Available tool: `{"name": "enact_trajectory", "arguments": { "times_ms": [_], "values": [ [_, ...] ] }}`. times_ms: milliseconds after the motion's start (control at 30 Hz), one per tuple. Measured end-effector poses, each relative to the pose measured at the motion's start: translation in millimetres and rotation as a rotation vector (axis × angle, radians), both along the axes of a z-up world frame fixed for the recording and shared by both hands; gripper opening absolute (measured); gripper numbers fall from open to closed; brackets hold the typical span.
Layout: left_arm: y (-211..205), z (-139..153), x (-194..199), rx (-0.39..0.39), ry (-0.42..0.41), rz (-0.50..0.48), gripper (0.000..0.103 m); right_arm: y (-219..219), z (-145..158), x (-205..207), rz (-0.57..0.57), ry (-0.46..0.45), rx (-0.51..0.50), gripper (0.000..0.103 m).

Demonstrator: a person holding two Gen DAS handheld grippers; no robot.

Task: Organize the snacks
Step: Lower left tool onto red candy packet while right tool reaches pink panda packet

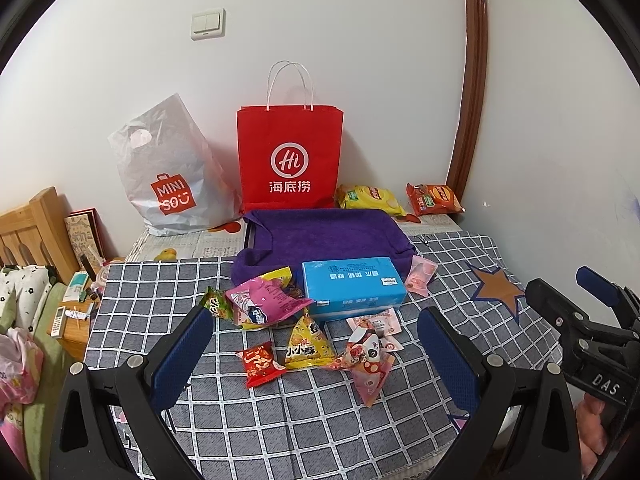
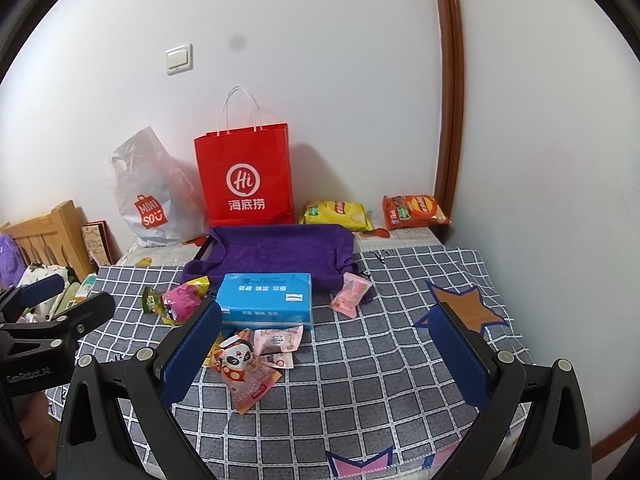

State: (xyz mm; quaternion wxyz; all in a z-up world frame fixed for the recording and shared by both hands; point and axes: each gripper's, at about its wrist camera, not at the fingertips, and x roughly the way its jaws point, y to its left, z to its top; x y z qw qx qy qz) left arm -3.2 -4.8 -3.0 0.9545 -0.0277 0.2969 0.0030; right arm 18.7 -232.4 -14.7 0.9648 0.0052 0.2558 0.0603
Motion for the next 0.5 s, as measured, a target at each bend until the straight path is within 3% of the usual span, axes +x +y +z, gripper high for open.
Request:
{"name": "enact_trajectory", "arguments": {
  "times_ms": [167, 500],
  "values": [
    [4, -13, 12, 0.004, 0.035, 0.014, 0.102, 4, -12, 6, 0.037, 0.019, 0.015, 0.102],
    [28, -57, 45, -0.007, 0.126, 0.042, 0.099, 27, -64, 34, 0.141, 0.124, 0.040, 0.098]
  ]
}}
